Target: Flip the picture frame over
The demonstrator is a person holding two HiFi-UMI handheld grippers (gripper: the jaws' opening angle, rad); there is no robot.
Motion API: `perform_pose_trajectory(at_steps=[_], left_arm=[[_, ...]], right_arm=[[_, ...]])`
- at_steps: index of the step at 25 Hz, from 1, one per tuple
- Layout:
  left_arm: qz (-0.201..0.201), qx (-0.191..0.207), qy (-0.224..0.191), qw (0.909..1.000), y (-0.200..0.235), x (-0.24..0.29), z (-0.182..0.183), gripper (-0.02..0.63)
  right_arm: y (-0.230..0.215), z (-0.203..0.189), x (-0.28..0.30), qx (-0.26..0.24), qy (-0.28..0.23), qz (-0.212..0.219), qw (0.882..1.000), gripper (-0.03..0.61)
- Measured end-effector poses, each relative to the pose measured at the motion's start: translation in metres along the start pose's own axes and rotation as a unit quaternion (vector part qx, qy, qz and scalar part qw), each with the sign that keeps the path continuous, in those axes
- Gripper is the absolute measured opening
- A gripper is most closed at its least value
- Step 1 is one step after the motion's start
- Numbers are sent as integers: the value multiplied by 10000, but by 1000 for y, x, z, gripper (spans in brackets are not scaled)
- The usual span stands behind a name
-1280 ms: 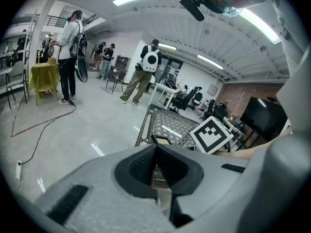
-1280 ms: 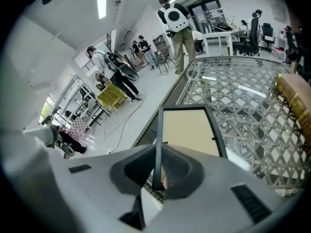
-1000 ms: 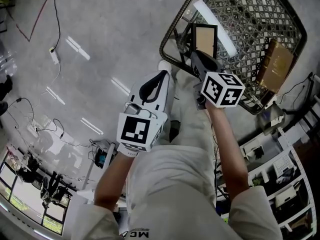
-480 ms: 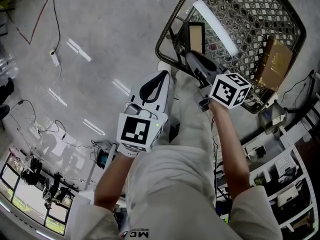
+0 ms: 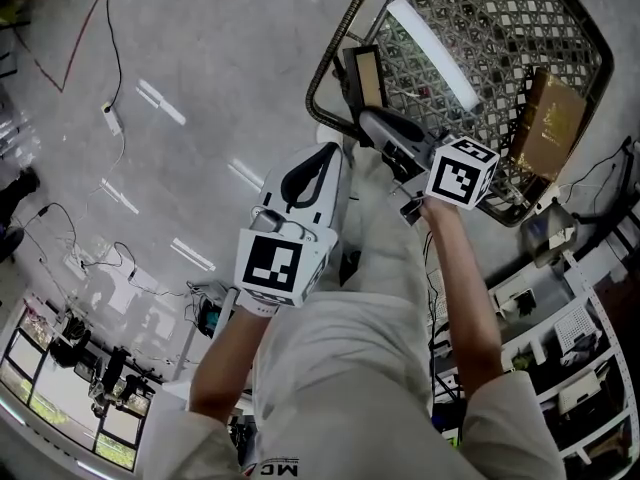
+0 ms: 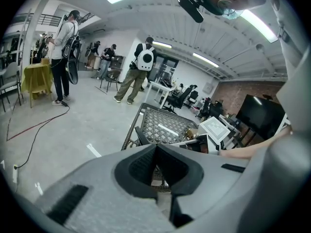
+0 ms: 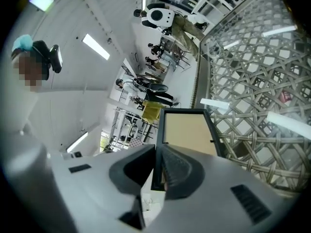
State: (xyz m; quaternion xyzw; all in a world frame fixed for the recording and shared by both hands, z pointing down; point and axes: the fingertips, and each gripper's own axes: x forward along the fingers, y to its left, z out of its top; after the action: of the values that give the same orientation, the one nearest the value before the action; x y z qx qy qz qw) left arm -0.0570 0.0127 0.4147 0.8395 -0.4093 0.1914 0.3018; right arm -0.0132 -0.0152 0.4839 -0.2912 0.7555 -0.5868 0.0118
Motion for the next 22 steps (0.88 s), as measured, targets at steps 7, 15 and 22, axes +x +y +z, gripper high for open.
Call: perform_pose_trajectory(at_steps=[7,15,22], left_arm=[[17,37,12,10000,0,2,3,25],[-15,8,56,10000,-6,9,4,25],[-82,100,84,9999,-13,15,5,25]], right_arm=[[1,1,-1,204,23,279,9994,55],[-3,7,-9,590,-52,589,9965,55],[-7,12,-20,319,-41,533,9981,58]])
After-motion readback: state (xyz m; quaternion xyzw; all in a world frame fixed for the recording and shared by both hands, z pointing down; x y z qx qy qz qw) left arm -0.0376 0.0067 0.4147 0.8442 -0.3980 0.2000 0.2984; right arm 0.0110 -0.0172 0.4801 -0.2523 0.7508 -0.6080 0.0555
